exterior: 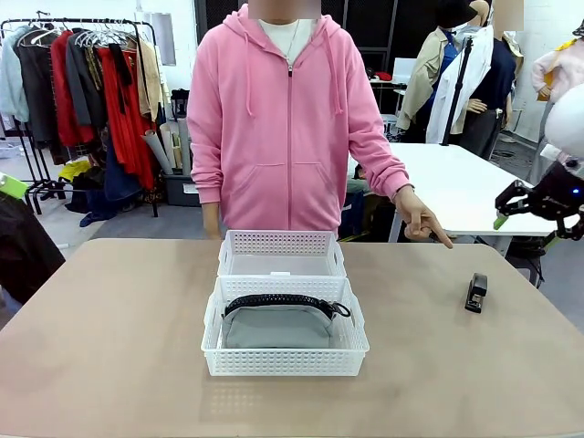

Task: Distribute items into two baskets.
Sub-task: Pick up the Stapler that the person points to.

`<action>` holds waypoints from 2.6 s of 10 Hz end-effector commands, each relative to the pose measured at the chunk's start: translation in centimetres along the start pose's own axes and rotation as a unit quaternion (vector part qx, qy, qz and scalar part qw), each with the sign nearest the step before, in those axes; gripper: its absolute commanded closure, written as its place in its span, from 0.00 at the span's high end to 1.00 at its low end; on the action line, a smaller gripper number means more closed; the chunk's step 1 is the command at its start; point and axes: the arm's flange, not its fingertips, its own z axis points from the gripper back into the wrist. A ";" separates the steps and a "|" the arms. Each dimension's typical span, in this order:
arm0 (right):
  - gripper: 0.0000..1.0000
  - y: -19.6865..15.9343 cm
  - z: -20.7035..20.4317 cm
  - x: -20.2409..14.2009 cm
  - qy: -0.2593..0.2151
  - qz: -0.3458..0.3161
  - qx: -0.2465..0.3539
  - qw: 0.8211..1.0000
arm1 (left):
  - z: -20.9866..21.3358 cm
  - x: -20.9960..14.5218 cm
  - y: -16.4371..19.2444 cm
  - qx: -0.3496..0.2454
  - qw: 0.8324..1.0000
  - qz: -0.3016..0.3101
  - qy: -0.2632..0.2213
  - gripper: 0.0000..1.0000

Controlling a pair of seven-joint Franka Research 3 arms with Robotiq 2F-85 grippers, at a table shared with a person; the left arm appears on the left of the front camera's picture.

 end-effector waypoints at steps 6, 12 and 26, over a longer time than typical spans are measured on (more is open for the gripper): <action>1.00 1.2 -4.8 2.1 0.034 -0.110 -0.043 0.992 | -0.1 0.0 0.1 -0.010 1.000 -0.006 -0.009 1.00; 1.00 0.4 -5.5 1.7 0.045 -0.100 -0.030 0.994 | -0.1 0.0 0.1 -0.010 1.000 -0.006 -0.009 1.00; 1.00 1.5 -13.4 7.2 0.133 -0.090 -0.085 0.983 | -0.1 0.0 0.1 -0.010 1.000 -0.006 -0.009 1.00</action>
